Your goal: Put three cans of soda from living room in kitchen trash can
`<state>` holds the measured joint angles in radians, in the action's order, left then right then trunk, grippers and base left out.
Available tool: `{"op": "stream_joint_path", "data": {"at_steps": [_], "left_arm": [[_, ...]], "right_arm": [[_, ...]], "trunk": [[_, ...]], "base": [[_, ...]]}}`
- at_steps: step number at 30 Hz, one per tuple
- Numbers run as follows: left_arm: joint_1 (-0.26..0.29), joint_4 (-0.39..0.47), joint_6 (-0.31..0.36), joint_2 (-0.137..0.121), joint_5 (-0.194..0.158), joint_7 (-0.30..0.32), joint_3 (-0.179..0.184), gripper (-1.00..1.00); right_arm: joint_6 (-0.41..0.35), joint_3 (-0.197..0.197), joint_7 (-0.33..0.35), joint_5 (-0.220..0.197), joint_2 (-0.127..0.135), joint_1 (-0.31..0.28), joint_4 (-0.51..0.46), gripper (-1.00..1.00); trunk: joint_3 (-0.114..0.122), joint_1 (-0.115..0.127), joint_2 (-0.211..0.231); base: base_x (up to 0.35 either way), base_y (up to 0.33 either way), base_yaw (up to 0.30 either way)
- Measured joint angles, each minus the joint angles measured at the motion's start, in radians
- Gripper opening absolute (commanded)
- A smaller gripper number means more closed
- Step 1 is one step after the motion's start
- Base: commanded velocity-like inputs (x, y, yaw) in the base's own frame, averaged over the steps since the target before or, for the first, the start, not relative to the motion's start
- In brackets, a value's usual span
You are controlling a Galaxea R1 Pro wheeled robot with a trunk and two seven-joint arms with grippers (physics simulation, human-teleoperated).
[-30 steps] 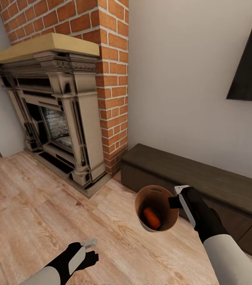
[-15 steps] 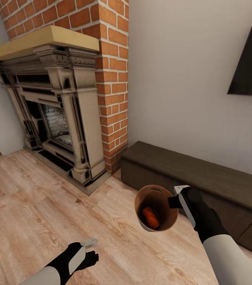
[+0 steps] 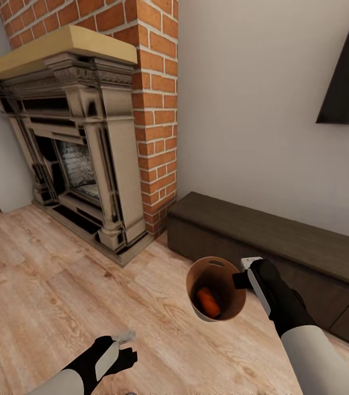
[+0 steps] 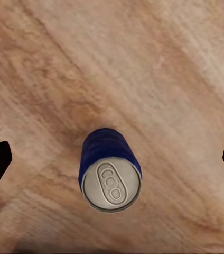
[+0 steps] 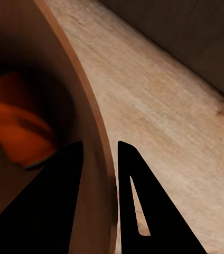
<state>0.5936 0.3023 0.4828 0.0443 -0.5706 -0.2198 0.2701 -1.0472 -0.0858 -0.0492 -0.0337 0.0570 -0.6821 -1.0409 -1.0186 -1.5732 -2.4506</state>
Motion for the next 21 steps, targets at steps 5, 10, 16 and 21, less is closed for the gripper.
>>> {"op": "stream_joint_path", "data": {"at_steps": [5,10,16,21], "left_arm": [[0.000,0.000,-0.001,0.000,0.000,0.000,0.000,1.00],[0.000,0.000,-0.001,0.000,0.000,0.000,0.000,1.00],[0.000,0.000,-0.001,0.000,0.000,0.000,0.000,1.00],[-0.001,-0.013,0.000,0.004,-0.001,0.001,0.000,1.00]], "right_arm": [[0.000,0.001,0.000,-0.002,0.000,0.000,0.000,-1.00],[0.000,0.001,0.000,0.000,0.000,0.000,0.000,-1.00],[0.000,0.000,0.000,0.000,0.000,0.000,0.000,-1.00],[0.000,0.000,0.000,0.000,0.000,0.000,0.000,-1.00]], "trunk": [[-0.016,-0.019,-0.035],[-0.033,-0.028,-0.050],[-0.057,-0.031,-0.051],[-0.076,-0.033,-0.052]], "base": [[0.000,0.000,0.000],[0.000,0.000,0.000],[0.000,0.000,0.000],[0.000,0.000,0.000]]}}
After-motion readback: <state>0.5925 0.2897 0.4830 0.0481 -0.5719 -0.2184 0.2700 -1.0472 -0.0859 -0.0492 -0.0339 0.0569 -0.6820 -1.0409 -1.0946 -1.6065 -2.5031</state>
